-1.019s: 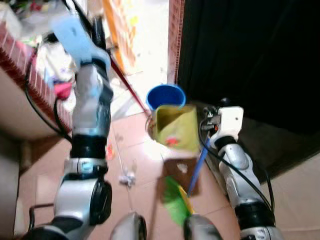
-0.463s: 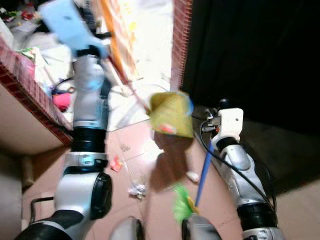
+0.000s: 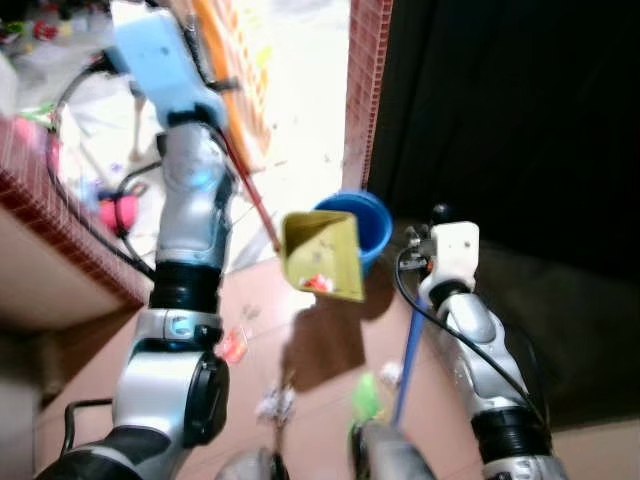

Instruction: Sweep floor

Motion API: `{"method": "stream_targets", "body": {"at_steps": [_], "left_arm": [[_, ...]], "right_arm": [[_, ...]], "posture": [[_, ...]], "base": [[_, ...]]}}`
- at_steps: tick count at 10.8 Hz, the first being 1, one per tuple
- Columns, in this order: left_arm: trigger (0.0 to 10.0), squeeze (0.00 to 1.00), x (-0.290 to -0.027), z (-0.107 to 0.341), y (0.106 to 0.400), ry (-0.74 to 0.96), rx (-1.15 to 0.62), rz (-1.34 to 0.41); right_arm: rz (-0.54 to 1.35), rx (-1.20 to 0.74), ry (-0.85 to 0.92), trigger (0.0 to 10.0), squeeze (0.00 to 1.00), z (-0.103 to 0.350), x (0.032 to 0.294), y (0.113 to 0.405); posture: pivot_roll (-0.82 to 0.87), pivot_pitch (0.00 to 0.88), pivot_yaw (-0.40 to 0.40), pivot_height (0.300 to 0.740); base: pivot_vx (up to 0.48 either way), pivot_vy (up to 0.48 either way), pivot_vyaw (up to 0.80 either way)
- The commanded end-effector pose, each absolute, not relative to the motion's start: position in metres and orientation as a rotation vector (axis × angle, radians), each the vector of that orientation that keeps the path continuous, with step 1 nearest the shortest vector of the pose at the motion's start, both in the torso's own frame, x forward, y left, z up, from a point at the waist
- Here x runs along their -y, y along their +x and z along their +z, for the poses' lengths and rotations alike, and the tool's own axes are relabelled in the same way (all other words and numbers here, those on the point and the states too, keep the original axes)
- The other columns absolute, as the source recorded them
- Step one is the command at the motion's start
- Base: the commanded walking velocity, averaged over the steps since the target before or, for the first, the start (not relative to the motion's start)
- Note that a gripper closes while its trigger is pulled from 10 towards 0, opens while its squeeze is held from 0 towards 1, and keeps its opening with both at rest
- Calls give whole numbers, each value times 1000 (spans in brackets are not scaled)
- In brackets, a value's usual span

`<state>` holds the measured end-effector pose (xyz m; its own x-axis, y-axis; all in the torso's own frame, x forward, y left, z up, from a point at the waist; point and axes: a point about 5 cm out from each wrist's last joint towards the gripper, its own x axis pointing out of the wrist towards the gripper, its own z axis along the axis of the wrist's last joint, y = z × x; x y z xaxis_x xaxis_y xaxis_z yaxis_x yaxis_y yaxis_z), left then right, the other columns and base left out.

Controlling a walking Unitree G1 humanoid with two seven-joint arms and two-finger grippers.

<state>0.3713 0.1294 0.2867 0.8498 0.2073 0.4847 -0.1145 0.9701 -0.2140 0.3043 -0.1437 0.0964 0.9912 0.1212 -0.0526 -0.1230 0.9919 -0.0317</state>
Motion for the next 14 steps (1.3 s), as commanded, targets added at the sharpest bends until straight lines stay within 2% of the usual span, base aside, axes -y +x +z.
{"method": "stream_targets", "body": {"at_steps": [1,7,10,14], "left_arm": [[10000,0,-137,307,364,-201,637,196],[10000,0,-134,309,365,-187,659,223],[10000,0,-124,316,359,-102,752,216],[10000,0,-87,325,347,41,918,165]], "right_arm": [[158,79,-35,10000,0,123,133,311],[172,82,-36,10000,0,124,129,313],[174,87,-34,10000,0,124,128,314],[179,88,-35,10000,0,125,126,313]], "posture": [[-101,111,59,740],[-104,107,56,740],[-109,118,53,740],[-117,130,48,740]], "base": [[480,0,0],[480,0,0],[0,0,0],[0,0,0]]}}
